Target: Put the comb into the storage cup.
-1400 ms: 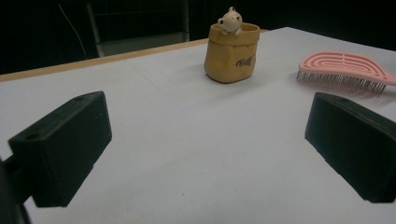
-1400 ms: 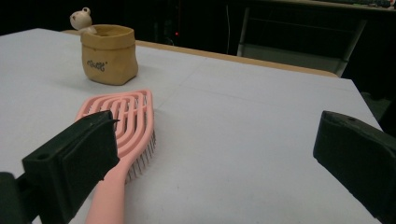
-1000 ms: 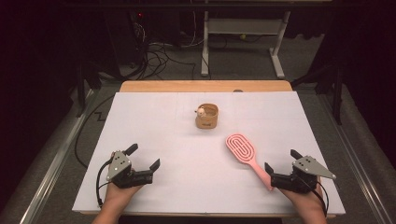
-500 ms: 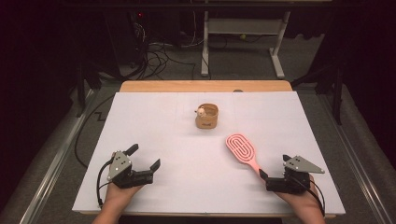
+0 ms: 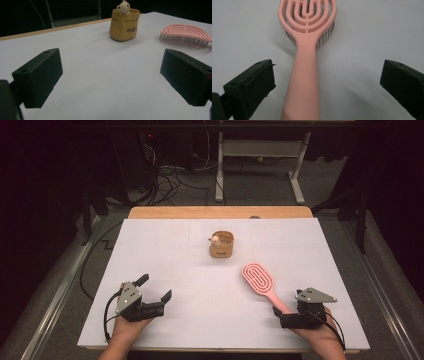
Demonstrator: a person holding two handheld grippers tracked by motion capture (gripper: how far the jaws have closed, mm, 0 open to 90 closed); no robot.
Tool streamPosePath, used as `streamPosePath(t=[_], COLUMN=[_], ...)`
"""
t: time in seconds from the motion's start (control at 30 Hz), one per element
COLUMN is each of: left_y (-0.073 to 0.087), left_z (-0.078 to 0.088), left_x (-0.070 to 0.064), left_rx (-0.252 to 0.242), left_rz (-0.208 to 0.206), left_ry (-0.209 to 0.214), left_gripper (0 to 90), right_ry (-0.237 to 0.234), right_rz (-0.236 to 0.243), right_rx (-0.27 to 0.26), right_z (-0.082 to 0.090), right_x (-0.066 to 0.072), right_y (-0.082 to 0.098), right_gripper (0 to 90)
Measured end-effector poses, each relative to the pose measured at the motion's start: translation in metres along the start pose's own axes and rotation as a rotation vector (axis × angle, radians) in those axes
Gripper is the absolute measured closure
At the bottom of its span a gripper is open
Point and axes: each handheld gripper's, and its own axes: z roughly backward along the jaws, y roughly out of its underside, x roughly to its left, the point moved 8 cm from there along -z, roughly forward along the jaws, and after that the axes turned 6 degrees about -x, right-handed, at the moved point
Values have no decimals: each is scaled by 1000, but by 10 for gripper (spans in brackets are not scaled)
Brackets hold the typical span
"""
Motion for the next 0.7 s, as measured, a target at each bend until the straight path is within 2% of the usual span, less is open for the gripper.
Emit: streamPosePath(t=[0.17, 0.2, 0.3, 0.43, 0.5, 0.53, 0.7], left_y=[0, 1, 2, 0, 1, 1, -1], left_z=[-1, -1, -2, -3, -4, -4, -4], left_x=[0, 0, 1, 3, 3, 4, 5], left_rx=[8, 13, 17, 12, 20, 29, 25], left_rz=[14, 13, 10, 9, 10, 13, 17], left_ry=[15, 12, 15, 13, 15, 17, 18], left_gripper=[42, 29, 28, 29, 31, 32, 33], right_ry=[14, 17, 18, -9, -12, -17, -34], right_rz=[12, 28, 20, 17, 16, 14, 11], right_rx=[38, 57, 73, 134, 145, 171, 204], right_z=[-3, -5, -7, -11, -12, -14, -17], right_x=[1, 1, 1, 3, 2, 2, 2], right_y=[0, -2, -3, -4, -5, -5, -10], right_gripper=[4, 4, 4, 4, 4, 4, 4])
